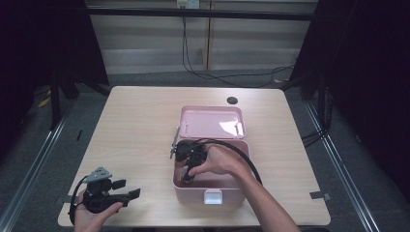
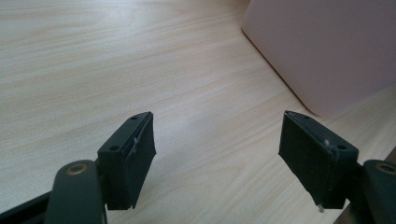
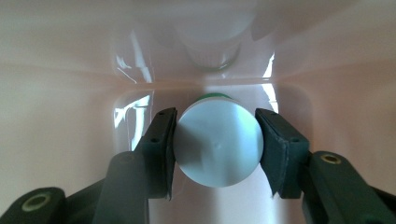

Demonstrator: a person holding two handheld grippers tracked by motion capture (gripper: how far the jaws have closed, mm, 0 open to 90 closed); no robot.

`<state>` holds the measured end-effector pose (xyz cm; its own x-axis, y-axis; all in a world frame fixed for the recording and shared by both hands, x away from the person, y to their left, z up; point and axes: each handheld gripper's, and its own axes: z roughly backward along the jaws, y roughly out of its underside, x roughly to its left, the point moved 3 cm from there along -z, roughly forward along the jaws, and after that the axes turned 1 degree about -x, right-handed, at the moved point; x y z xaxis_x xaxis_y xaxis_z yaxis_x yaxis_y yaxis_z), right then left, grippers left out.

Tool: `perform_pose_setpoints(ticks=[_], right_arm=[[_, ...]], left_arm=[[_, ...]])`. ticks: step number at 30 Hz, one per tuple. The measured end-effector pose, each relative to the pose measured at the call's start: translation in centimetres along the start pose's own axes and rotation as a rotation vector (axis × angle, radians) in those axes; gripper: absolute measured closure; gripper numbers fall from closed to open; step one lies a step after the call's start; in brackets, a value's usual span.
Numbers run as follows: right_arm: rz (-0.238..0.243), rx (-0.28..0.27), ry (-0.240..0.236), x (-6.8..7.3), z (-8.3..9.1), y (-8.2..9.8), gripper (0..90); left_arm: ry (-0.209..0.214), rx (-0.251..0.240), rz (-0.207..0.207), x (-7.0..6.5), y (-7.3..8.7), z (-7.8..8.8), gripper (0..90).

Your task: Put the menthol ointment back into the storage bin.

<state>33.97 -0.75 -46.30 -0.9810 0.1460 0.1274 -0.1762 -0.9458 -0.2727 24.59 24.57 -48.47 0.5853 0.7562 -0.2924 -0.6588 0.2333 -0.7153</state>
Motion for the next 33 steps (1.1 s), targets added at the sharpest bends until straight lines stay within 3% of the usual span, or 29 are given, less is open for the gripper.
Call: perform_pose_setpoints(ticks=[13,20,33], right_arm=[[-0.013,-0.03,-0.017,0.1,0.1,-0.2,48.5],[-0.032,-0.023,-0.007,0.2,0.8,0.0,43.9],[-0.043,-0.08,0.003,0.4,2.5,0.4,31.4]], left_arm=[[-0.003,0.005,-0.009,0.0,0.0,0.0,26.7],[-0.001,0.003,-0.009,0.0,0.0,0.0,26.8],[-0.002,0.003,-0.005,0.0,0.0,0.0,26.8]])
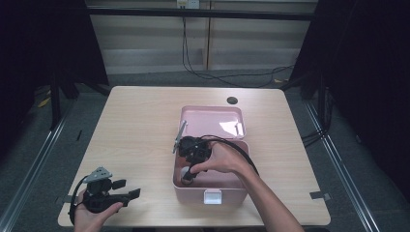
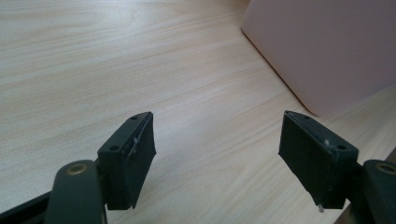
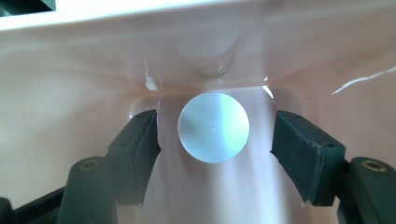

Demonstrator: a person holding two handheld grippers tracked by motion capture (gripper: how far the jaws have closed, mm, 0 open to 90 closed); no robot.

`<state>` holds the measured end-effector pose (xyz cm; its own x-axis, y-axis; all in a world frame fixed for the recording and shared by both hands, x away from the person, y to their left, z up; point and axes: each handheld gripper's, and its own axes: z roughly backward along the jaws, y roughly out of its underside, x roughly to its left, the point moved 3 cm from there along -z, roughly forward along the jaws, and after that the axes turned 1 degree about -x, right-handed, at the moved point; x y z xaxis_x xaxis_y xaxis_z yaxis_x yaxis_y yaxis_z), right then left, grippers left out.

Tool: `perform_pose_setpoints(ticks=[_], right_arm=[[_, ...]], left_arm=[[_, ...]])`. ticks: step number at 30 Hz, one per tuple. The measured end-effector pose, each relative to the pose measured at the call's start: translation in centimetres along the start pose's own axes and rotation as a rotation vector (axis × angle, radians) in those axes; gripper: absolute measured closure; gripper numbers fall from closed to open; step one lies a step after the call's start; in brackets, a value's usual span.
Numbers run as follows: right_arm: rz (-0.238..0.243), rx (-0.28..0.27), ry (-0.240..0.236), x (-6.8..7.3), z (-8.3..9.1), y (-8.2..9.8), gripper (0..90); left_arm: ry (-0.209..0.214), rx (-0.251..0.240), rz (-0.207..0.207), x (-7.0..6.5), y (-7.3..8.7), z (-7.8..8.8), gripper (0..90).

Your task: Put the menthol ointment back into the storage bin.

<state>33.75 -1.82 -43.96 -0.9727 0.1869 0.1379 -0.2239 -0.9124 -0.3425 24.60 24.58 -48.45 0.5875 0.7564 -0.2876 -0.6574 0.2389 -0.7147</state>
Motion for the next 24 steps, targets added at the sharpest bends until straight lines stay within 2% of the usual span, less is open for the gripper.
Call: perform_pose_setpoints(ticks=[9,19,24], right_arm=[[-0.012,-0.048,0.024,0.1,1.2,0.5,29.3],[-0.072,-0.147,0.059,0.6,3.3,1.7,28.5],[-0.091,-0.182,0.095,0.7,4.6,2.9,28.2]], left_arm=[[0.0,-0.003,0.007,0.0,0.0,0.0,26.7],[-0.001,-0.005,0.011,0.0,0.0,0.0,26.7],[-0.002,-0.002,0.008,0.1,0.0,0.0,26.8]])
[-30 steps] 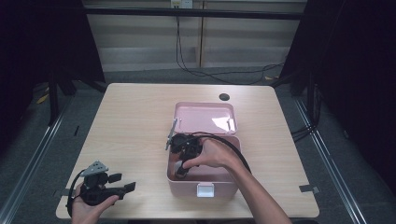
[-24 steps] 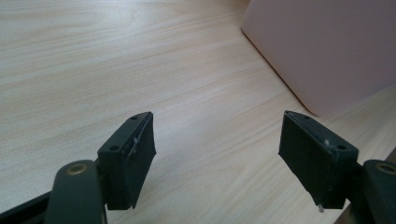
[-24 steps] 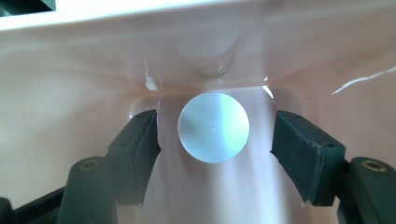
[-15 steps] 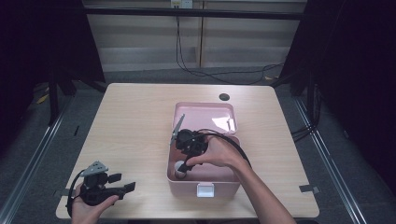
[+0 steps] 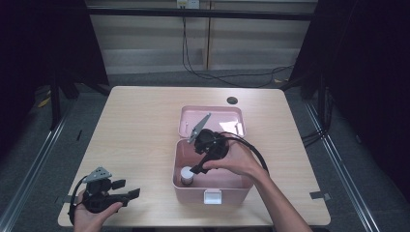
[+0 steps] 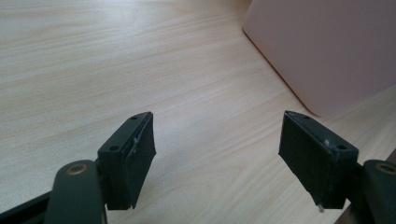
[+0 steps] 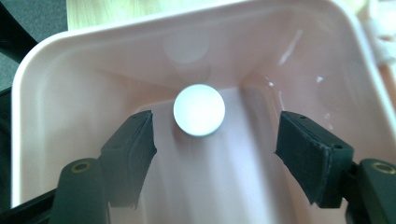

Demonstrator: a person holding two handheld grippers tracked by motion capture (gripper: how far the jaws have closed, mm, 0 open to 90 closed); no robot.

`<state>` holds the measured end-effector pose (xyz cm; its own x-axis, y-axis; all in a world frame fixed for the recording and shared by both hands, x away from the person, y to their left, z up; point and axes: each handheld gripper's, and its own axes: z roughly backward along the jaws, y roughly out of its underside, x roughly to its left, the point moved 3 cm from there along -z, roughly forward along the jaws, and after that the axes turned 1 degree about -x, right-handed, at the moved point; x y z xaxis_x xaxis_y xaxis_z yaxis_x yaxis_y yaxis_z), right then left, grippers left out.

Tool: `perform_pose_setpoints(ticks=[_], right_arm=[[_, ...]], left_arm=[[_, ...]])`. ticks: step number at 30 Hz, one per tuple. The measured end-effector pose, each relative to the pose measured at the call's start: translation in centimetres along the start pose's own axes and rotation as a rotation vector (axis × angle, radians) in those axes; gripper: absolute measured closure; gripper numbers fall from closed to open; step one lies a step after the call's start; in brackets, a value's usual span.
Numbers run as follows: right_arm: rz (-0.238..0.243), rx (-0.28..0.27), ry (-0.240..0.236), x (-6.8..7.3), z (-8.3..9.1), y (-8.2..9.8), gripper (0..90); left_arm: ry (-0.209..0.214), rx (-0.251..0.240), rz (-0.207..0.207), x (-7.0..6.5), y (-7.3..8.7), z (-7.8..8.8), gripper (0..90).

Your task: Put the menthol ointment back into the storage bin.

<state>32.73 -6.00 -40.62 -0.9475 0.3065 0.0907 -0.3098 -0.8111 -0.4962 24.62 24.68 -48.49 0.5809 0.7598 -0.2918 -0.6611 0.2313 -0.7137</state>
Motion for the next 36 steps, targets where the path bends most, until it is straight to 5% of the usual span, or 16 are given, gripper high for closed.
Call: perform_pose_setpoints(ticks=[21,36], right_arm=[[-0.057,-0.175,0.097,-0.2,4.3,3.7,27.6],[-0.185,-0.316,0.224,-0.7,7.7,8.1,28.6]], left_arm=[[-0.004,0.001,0.003,0.1,0.1,0.0,26.7],[-0.007,-0.004,0.01,0.1,0.1,0.1,26.7]])
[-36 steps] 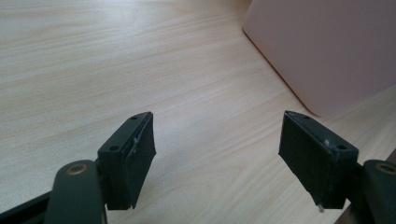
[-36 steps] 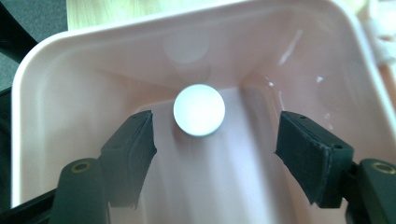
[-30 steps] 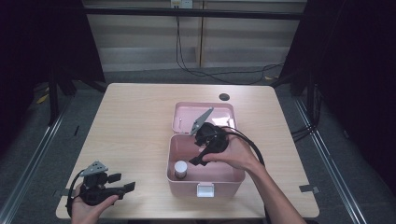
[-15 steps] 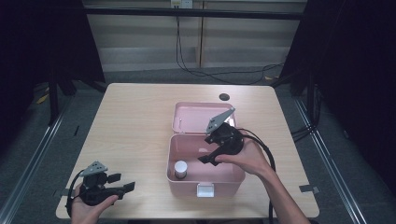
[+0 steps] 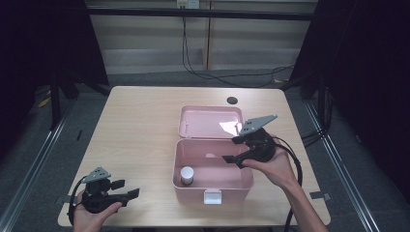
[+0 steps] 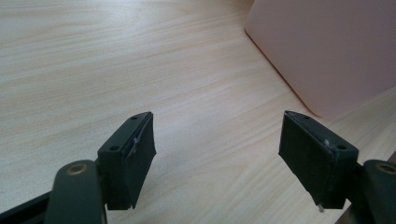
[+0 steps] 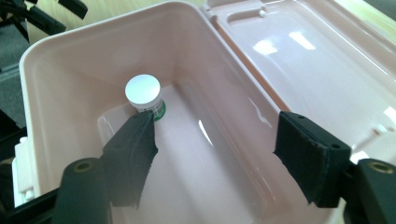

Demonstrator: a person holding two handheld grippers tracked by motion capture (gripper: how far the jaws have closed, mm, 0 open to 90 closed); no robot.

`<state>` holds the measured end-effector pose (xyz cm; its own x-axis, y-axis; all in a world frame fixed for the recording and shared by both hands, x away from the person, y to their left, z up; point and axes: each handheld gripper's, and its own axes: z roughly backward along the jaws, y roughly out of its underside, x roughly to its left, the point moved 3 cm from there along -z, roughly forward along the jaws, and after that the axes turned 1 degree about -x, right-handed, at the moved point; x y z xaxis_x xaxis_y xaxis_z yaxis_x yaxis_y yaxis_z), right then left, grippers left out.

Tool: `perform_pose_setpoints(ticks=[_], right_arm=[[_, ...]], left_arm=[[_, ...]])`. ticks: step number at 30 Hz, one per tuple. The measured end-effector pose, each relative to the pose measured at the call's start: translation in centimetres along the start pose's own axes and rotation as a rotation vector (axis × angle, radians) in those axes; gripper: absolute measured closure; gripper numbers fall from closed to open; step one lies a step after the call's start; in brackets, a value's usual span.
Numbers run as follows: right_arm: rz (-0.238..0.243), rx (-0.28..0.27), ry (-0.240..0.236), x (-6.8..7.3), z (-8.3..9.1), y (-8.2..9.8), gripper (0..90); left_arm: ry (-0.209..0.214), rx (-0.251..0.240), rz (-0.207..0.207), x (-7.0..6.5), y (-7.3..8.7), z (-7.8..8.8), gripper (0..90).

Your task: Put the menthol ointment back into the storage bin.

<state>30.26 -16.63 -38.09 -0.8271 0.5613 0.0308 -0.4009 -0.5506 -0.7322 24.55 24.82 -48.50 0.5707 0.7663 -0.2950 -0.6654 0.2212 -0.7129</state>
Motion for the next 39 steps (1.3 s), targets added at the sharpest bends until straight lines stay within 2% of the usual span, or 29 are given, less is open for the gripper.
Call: perform_pose_setpoints(ticks=[1,5,7,9,10,14,20,23,25,33,35,38,39], right_arm=[[-0.005,0.008,0.015,-0.1,0.2,0.2,28.6],[-0.028,-0.02,0.057,-0.4,1.3,1.3,28.4],[-0.042,-0.045,0.085,-0.5,2.0,1.9,28.2],[-0.047,-0.079,0.134,-0.5,2.7,2.4,28.2],[-0.053,-0.084,0.137,-0.5,3.0,2.7,28.1],[-0.097,-0.118,0.184,-0.9,4.4,4.1,26.7],[-0.188,-0.168,0.236,-2.1,6.4,6.9,25.9],[-0.21,-0.173,0.289,-2.3,7.0,8.3,25.2],[-0.223,-0.18,0.305,-2.2,7.4,9.1,25.3],[-0.286,-0.172,0.337,-2.1,7.5,12.2,24.4],[-0.301,-0.19,0.349,-2.0,7.4,13.0,24.7],[-0.339,-0.203,0.365,-2.4,7.1,14.2,24.5],[-0.35,-0.192,0.367,-2.6,7.1,14.6,24.3]], left_arm=[[0.0,0.0,0.001,0.0,0.0,0.0,26.8],[0.003,0.003,-0.006,0.0,0.0,0.0,26.8],[0.001,0.005,-0.006,0.0,0.0,0.0,26.7],[-0.002,0.008,-0.005,0.1,0.0,0.0,26.8],[-0.004,0.005,0.0,0.1,0.0,-0.1,26.8],[-0.005,0.002,0.001,0.1,0.0,-0.1,26.6],[-0.005,0.004,-0.002,0.1,0.0,-0.1,26.6],[-0.005,0.003,0.001,0.1,-0.1,-0.1,26.5],[-0.006,0.004,-0.004,0.1,-0.1,-0.2,26.2],[-0.003,0.005,-0.005,0.2,-0.1,-0.1,26.0],[-0.003,0.001,0.002,0.2,-0.1,-0.1,26.0],[-0.004,-0.003,0.008,0.2,-0.1,-0.1,26.0],[-0.004,0.002,0.0,0.2,-0.1,0.0,26.0]])
